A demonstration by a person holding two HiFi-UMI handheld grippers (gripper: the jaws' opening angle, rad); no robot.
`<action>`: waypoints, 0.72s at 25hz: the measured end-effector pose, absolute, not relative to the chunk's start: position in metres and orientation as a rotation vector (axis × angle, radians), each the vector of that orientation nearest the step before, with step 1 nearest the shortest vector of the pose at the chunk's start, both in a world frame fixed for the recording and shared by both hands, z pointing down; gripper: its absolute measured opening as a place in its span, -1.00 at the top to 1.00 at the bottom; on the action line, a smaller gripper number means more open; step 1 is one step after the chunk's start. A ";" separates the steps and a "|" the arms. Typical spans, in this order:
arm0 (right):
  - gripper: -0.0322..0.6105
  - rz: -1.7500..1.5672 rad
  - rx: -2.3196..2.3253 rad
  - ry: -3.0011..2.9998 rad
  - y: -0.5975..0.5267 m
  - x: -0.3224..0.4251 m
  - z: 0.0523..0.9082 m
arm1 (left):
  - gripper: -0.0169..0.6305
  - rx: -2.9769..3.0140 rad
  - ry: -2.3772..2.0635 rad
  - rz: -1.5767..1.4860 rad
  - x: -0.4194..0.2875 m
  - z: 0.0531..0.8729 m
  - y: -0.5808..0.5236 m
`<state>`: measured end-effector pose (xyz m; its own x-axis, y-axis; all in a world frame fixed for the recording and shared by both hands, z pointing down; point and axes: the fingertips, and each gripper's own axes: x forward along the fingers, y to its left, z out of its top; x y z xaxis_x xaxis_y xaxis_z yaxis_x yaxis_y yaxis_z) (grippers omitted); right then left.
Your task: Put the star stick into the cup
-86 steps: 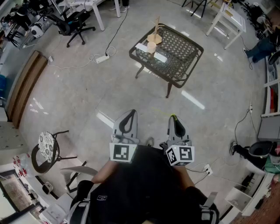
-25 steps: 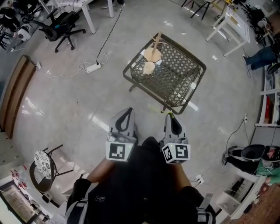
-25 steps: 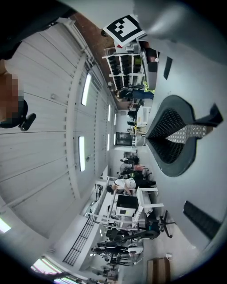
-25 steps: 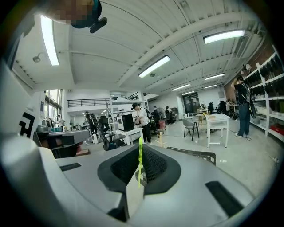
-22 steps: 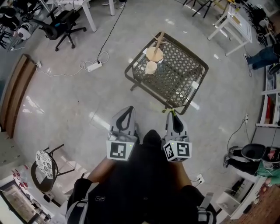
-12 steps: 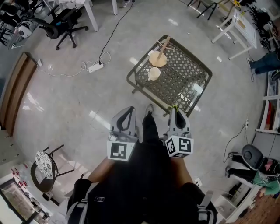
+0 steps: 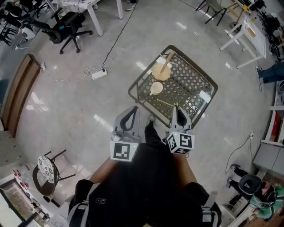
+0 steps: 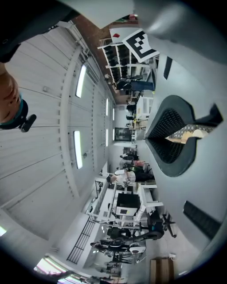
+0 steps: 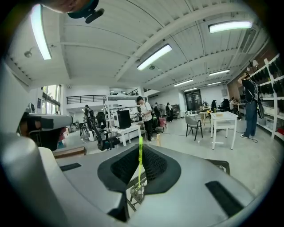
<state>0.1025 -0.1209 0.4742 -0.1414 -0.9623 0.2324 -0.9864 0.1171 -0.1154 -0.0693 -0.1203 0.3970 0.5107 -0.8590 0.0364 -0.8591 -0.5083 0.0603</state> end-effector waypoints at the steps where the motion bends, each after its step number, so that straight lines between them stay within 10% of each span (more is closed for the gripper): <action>1: 0.83 0.372 1.985 -2.269 -0.132 0.107 0.478 | 0.90 2.666 -1.523 0.003 -0.065 0.396 -0.130; 18: 0.83 0.577 1.819 -2.196 -0.260 0.134 0.603 | 0.90 2.599 -1.570 0.075 -0.020 0.414 -0.224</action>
<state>0.1344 -0.2601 0.6031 -0.2014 -0.8856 0.4185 -0.9769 0.1508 -0.1511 -0.0203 -0.2242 0.4135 0.4660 -0.8796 0.0957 -0.8847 -0.4618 0.0637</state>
